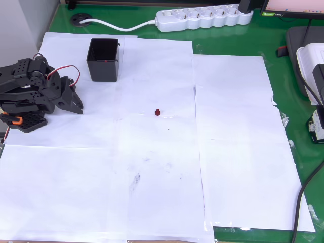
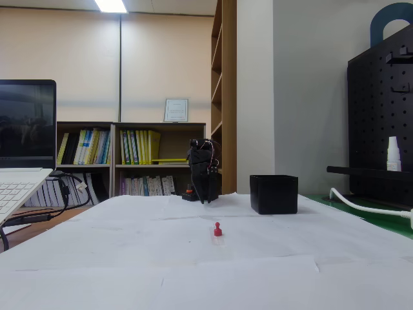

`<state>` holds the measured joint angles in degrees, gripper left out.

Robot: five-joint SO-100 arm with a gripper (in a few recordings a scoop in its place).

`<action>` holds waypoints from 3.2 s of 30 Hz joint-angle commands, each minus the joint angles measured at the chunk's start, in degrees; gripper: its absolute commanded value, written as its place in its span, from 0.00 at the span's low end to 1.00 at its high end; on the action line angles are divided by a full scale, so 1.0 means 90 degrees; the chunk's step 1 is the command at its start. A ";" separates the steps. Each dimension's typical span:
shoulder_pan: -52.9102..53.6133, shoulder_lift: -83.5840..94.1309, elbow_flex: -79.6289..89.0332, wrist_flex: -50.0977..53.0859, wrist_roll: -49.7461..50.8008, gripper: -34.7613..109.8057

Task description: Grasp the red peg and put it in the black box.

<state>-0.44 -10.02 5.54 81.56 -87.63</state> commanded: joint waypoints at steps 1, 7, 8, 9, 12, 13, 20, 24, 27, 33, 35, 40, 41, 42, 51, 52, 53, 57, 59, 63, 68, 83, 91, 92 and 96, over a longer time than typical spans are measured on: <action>-0.0234 -0.0098 0.0049 0.0508 -0.0137 0.24; -0.0244 -0.0098 0.0049 0.0508 -0.0244 0.24; -0.0234 -0.0088 0.0049 0.0508 -0.0244 0.24; -0.0234 -0.0088 0.0049 0.0508 -0.0254 0.24; -0.0234 -0.0088 0.0049 0.0508 -0.0254 0.24; -0.0234 -0.0088 0.0049 0.0508 -0.0254 0.24; -0.0234 -0.0098 0.0049 0.0498 -0.0088 0.24; -0.0225 -0.0088 0.0186 0.0156 0.0283 0.24; -0.0195 0.0586 0.1113 -0.0176 0.0303 0.26; -0.0381 0.2891 0.3174 0.0254 0.0469 0.25; -0.0332 0.3760 0.3818 0.0400 0.0527 0.24; 0.0088 0.5488 0.4609 -0.0225 0.0684 0.24; 0.0146 0.5723 0.4639 -0.0459 0.0703 0.24; 0.0205 0.5908 0.4639 -0.0713 0.0713 0.24; 0.0479 0.6982 0.3770 -0.3955 0.0605 0.24; 0.0488 0.7109 0.3594 -0.4385 0.0557 0.24; 0.0518 0.7236 0.3398 -0.4844 0.0479 0.24; 0.0664 0.7646 0.2246 -0.7305 0.0029 0.24; 0.0781 0.7842 0.1465 -0.8877 -0.0195 0.24; 0.0811 0.8096 0.1201 -0.9648 -0.0137 0.24; 0.0605 0.8809 0.0127 -1.2510 0.0195 0.24; 0.0186 0.9873 0.0615 -1.3623 0.0459 0.24; 0.0146 1.1348 0.1338 -1.4951 0.0938 0.24; 0.0166 1.1592 0.1465 -1.5127 0.0918 0.24; 0.0234 1.2529 0.2090 -1.5811 0.0908 0.24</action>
<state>0.79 97.56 18.02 -55.90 -79.10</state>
